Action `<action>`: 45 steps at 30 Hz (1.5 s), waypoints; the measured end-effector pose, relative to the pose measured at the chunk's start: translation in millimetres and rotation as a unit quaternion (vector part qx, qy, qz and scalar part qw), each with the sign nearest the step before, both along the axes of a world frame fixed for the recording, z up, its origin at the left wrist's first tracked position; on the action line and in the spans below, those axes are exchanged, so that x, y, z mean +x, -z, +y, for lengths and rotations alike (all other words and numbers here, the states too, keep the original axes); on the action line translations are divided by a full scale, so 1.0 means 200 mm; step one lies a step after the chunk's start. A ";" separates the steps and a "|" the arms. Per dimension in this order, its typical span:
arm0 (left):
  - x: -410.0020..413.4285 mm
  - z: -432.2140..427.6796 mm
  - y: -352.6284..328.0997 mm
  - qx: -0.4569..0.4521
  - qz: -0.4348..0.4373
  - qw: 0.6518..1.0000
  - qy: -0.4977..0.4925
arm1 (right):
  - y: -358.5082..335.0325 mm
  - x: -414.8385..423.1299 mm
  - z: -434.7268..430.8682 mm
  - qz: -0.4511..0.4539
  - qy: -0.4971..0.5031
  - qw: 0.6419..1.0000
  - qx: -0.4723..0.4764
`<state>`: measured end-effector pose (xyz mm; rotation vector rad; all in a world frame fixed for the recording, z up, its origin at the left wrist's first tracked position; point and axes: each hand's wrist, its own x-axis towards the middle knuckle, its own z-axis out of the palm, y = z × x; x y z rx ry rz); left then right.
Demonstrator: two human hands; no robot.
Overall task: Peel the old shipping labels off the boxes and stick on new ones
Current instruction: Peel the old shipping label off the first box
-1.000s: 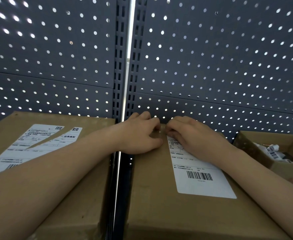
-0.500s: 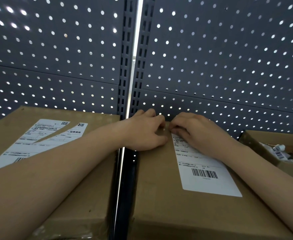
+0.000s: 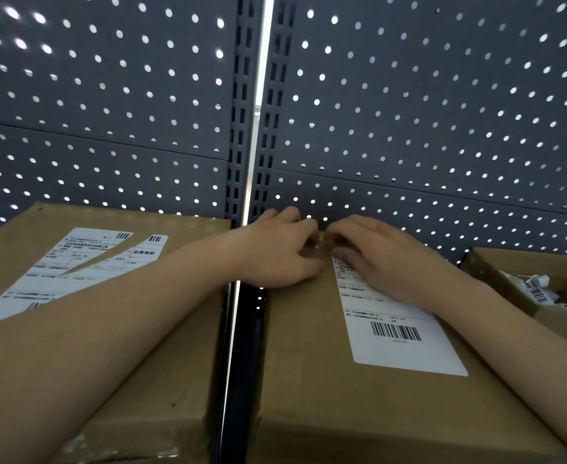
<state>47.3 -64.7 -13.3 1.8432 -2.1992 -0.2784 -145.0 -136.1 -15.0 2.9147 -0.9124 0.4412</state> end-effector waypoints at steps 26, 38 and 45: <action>0.00 0.01 0.00 0.006 -0.001 1.000 0.003 | 0.00 0.01 0.04 0.014 0.040 0.999 -0.027; 0.00 0.00 -0.01 0.007 0.003 1.000 0.003 | -0.01 0.02 0.04 -0.001 0.062 0.998 -0.010; 0.01 0.00 0.00 0.006 -0.001 1.000 0.003 | -0.01 0.01 0.06 0.038 0.056 0.996 -0.061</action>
